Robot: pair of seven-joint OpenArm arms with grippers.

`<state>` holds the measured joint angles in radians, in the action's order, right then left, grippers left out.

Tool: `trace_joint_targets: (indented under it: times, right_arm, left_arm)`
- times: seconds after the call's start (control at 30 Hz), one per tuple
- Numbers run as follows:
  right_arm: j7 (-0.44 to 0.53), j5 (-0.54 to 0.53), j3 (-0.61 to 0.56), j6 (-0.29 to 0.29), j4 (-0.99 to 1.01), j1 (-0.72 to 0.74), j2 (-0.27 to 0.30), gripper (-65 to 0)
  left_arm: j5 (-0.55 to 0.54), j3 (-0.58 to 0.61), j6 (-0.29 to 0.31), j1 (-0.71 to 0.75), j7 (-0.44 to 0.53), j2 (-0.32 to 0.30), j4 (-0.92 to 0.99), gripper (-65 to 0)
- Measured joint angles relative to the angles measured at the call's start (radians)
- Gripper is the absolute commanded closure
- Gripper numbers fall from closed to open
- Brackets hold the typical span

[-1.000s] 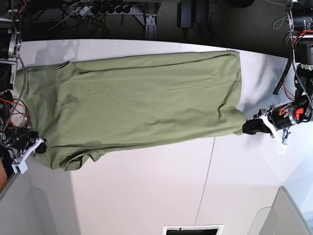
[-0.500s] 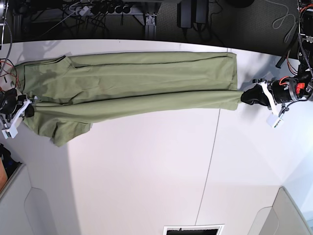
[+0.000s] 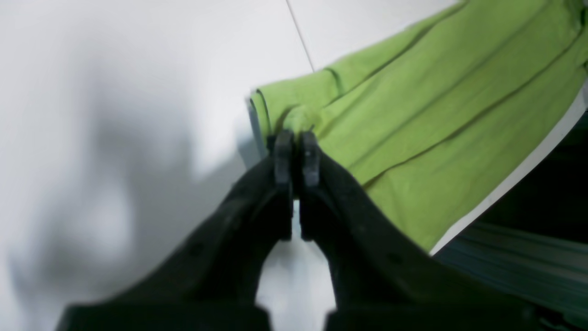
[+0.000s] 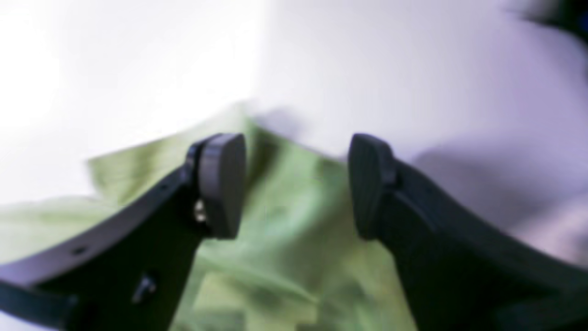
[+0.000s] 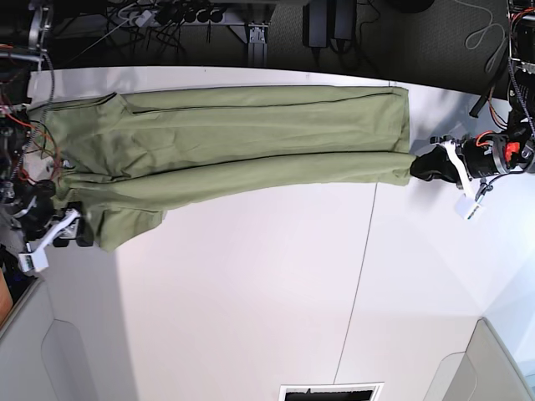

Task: Layout the t-shirt on the table in an organized manner, then fold the t-shirt properly
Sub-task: 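Fold the grasped edge over onto the shirt with both grippers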

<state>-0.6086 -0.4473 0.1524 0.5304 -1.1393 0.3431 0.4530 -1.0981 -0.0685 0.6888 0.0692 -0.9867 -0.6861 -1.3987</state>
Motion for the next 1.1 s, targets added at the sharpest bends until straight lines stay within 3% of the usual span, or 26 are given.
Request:
trace_joint_targets:
  times: [0.1, 0.23, 0.3, 0.4, 0.47, 0.67, 0.77, 0.9, 1.1]
  right_arm:
    - [0.059, 0.076, -0.042, 0.000, 0.055, 0.009, -0.058, -35.5]
    - [0.122, 0.104, -0.078, -0.040, 0.123, 0.013, -0.063, -34.3]
    - [0.122, 0.108, -0.079, -0.053, 0.131, 0.017, -0.060, -24.4]
    - [0.117, 0.107, -0.079, -0.055, 0.131, 0.014, -0.060, 0.0]
    - [0.097, 0.082, -0.079, -0.055, 0.123, 0.014, -0.060, 0.0]
    - [-0.106, -0.010, -0.032, -0.036, -0.034, -0.026, -0.060, 0.0]
    - [-0.142, -0.073, 0.025, -0.033, -0.171, -0.089, -0.042, 0.0]
    - [-0.201, -0.168, 0.091, -0.038, -0.327, -0.231, 0.020, 0.0]
    - [-0.242, -0.237, 0.203, -0.003, -0.561, -0.475, 0.061, 0.0]
  left_arm:
    - [0.002, 0.000, 0.000, 0.000, -0.002, 0.008, 0.000, 0.0]
    - [0.000, 0.000, 0.000, 0.000, -0.001, 0.010, 0.000, 0.0]
    - [0.001, 0.000, 0.000, 0.000, -0.002, 0.010, 0.000, 0.0]
    - [0.001, 0.000, 0.000, 0.000, -0.001, 0.010, 0.000, 0.0]
    - [0.001, 0.000, 0.000, 0.000, -0.002, 0.010, 0.000, 0.0]
    - [0.001, 0.000, 0.000, 0.000, -0.009, 0.010, 0.000, 0.0]
    - [0.001, 0.000, 0.000, 0.000, -0.020, 0.010, 0.000, 0.0]
    - [0.000, 0.000, 0.001, 0.000, -0.027, 0.006, 0.000, -6.6]
    - [-0.132, 0.000, 0.001, 0.000, -0.132, -0.027, 0.000, -6.6]
